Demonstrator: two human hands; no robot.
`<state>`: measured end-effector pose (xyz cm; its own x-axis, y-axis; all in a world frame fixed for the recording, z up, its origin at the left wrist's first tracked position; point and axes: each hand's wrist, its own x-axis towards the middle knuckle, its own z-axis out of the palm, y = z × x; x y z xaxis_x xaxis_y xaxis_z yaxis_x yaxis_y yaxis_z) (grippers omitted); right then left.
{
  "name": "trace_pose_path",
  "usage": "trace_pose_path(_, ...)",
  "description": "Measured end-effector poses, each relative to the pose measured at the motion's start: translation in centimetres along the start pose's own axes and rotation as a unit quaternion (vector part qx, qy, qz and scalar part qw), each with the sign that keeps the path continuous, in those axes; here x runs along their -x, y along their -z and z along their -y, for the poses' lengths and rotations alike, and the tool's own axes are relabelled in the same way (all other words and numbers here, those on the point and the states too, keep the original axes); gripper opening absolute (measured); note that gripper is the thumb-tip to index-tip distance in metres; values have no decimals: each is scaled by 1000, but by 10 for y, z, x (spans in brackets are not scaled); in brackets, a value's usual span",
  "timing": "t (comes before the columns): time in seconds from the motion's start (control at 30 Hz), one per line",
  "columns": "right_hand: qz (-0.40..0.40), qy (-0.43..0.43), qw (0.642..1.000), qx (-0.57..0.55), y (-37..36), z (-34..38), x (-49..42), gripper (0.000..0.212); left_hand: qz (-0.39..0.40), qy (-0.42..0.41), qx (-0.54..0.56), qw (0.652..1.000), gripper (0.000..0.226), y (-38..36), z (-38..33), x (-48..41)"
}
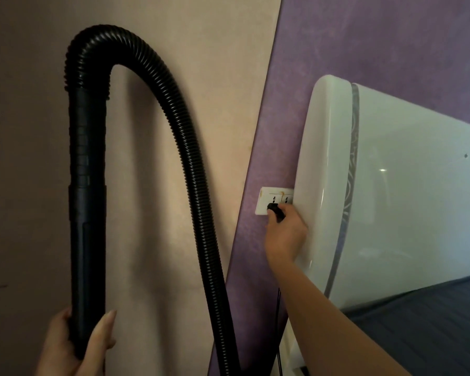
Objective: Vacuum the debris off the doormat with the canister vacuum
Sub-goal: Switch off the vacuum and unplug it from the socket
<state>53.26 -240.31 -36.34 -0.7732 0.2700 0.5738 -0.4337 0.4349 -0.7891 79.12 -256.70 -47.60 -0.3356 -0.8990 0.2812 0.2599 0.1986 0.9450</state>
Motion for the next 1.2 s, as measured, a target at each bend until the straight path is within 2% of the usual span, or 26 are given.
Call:
trace_pose_path(0.07,7,-11,1000,-8,0,0,-2,24,17,-13,-14,1000,29,2,-3,5)
trace_pose_path(0.2,18,-40,999,-10,12,6,-1,25,1,-41,14,999,39,4,-8,9)
trace_pose_path(0.3,8,-43,998,-34,33,6,19,22,-27,-39,42,998,23,7,-15,8)
trace_pose_path(0.43,55,-43,990,-121,57,1,51,14,-11,-45,68,997,30,13,-16,8)
trace_pose_path(0.5,80,-32,984,-155,72,5,63,23,-29,-39,75,996,33,18,-11,8)
trace_pose_path(0.6,144,-17,973,-179,96,7,80,24,-20,-16,39,999,24,22,-1,9)
trace_pose_path(0.7,221,-21,952,-210,122,-4,101,18,12,20,32,999,16,30,13,28)
trace_pose_path(0.83,306,-10,925,-223,154,-22,141,25,64,35,44,996,27,44,15,55)
trace_pose_path(0.97,451,-4,869,-203,173,-37,186,27,125,49,2,991,23,54,29,70)
trace_pose_path(1.1,517,-27,836,-184,178,-58,228,29,138,81,-29,987,22,68,55,92)
trace_pose_path(1.2,602,-6,787,-130,171,-74,251,27,149,106,-63,981,23,78,65,104)
